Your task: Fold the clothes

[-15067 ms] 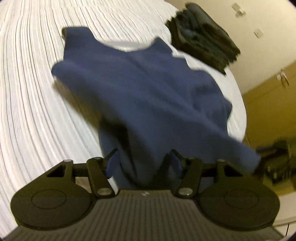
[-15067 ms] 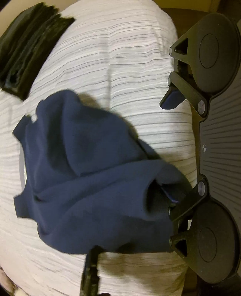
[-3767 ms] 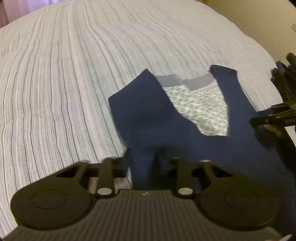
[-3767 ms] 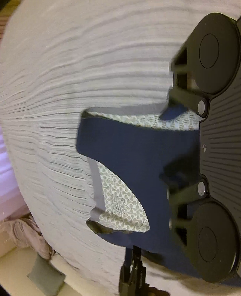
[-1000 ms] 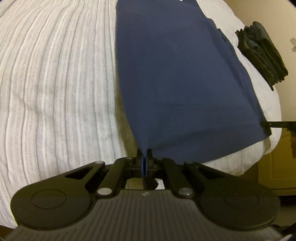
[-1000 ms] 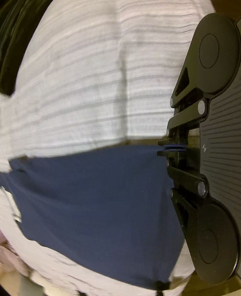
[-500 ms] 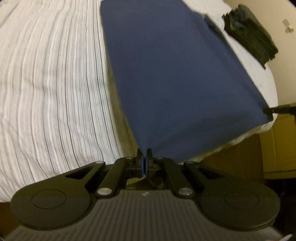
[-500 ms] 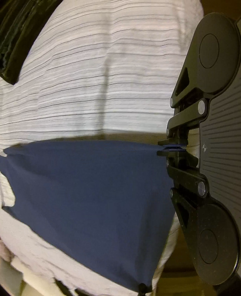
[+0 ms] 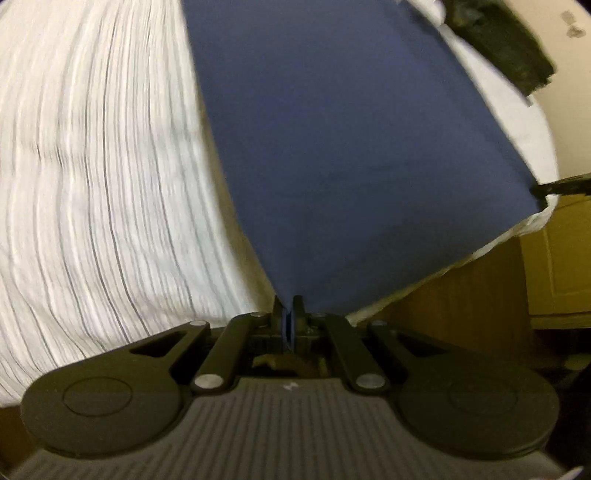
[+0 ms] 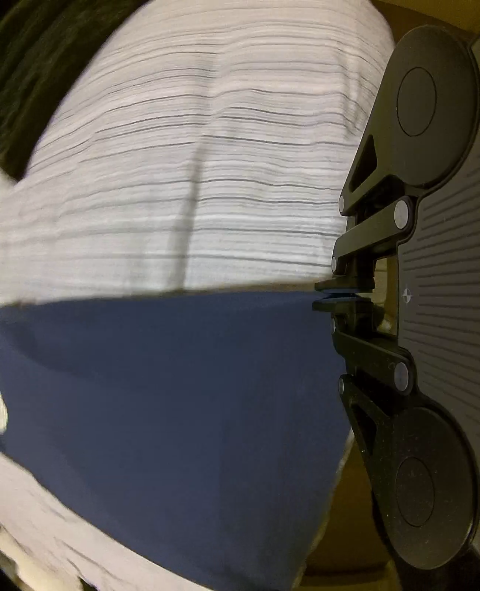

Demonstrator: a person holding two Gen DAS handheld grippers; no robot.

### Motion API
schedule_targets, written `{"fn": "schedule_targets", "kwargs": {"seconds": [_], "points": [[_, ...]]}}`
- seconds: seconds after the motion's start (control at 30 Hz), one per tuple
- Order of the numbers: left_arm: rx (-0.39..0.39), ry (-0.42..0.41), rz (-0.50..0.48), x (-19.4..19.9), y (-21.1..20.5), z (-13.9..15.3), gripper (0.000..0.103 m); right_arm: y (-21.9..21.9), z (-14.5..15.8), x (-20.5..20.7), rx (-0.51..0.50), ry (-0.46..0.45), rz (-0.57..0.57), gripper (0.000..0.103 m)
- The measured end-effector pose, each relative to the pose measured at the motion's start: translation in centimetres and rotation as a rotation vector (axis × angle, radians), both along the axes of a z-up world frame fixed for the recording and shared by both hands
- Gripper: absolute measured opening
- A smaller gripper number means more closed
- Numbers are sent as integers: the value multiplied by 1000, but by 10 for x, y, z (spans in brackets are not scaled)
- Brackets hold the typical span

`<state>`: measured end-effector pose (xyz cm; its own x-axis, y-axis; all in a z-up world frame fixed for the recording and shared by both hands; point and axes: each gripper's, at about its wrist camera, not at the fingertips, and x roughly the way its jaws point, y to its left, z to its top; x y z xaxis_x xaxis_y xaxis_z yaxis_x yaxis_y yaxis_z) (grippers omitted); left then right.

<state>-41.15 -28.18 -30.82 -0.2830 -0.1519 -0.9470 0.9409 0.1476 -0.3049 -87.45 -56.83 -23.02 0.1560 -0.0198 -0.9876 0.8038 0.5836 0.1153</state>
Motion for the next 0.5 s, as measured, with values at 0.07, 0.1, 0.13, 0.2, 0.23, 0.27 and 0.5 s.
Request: {"fn": "schedule_targets", "kwargs": {"seconds": [0.07,0.1,0.13,0.2,0.23,0.27,0.5], "points": [[29,-15,-29,2,4,-4,2,-1,-12,10,12,12,-4,0],[26,-25,-37,5,8,-2,4,-2,-13,14,7,25,0,0],[24,-31,-32,10,12,1,6,-4,-13,18,0,40,3,0],[18,-40,-3,25,17,7,8,-6,-9,23,-23,78,-10,5],[9,-51,10,32,18,11,8,-7,-6,26,-35,98,-18,37],[-4,-59,23,40,17,14,9,-7,-2,30,-66,121,-22,74],[-131,-83,-17,70,-26,31,23,-1,33,100,-153,-10,19,80]]}}
